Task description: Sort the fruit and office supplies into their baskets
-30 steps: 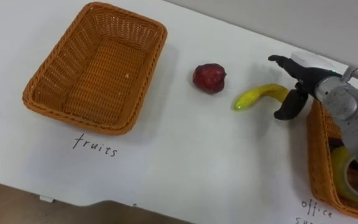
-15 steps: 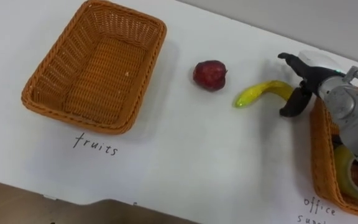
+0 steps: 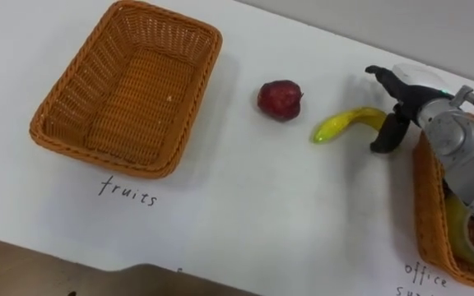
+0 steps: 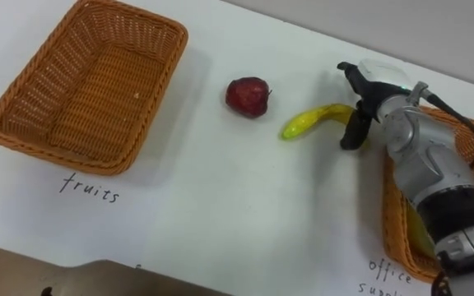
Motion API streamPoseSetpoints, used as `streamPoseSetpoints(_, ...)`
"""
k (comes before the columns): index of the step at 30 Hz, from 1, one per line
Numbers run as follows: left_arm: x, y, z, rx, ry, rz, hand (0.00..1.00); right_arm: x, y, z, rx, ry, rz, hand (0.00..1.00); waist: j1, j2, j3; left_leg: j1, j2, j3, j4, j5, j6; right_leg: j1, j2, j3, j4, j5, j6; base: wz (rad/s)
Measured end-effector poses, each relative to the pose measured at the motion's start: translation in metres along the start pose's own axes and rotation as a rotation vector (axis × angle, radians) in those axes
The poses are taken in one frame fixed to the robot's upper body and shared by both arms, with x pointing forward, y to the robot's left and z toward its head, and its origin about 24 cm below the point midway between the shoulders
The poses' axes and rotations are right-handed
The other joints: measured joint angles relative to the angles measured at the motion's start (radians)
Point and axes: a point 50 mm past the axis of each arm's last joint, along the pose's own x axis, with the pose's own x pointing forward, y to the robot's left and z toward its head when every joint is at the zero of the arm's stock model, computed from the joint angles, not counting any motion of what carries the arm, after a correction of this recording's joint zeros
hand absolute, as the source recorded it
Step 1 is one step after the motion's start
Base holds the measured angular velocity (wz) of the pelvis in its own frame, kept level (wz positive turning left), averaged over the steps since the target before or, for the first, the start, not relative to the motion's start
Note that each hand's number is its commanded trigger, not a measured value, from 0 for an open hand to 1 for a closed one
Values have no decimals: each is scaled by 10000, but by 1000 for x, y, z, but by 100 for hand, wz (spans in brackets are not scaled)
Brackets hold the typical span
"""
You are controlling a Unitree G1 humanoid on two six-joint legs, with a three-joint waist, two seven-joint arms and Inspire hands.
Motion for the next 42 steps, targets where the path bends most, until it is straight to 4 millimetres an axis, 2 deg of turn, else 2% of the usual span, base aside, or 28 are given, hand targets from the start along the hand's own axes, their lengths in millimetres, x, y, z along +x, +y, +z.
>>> streamPoseSetpoints(27, 0, -1, 3, -280, -158, -37, 0, 0, -1, 3, 374, -243, -325, 0, 47, 2, -4, -74, 0, 5, -17, 15, 2, -95, -3, -5, 9, 0, 0, 0)
streamPoseSetpoints(42, 2, -1, 1, -517, 88, -99, 0, 4, 0, -5, 1078, 16, -160, 0, 229, 60, 38, -34, 0, -14, -27, 19, -4, -74, -2, -62, 12, 5, -8, 0)
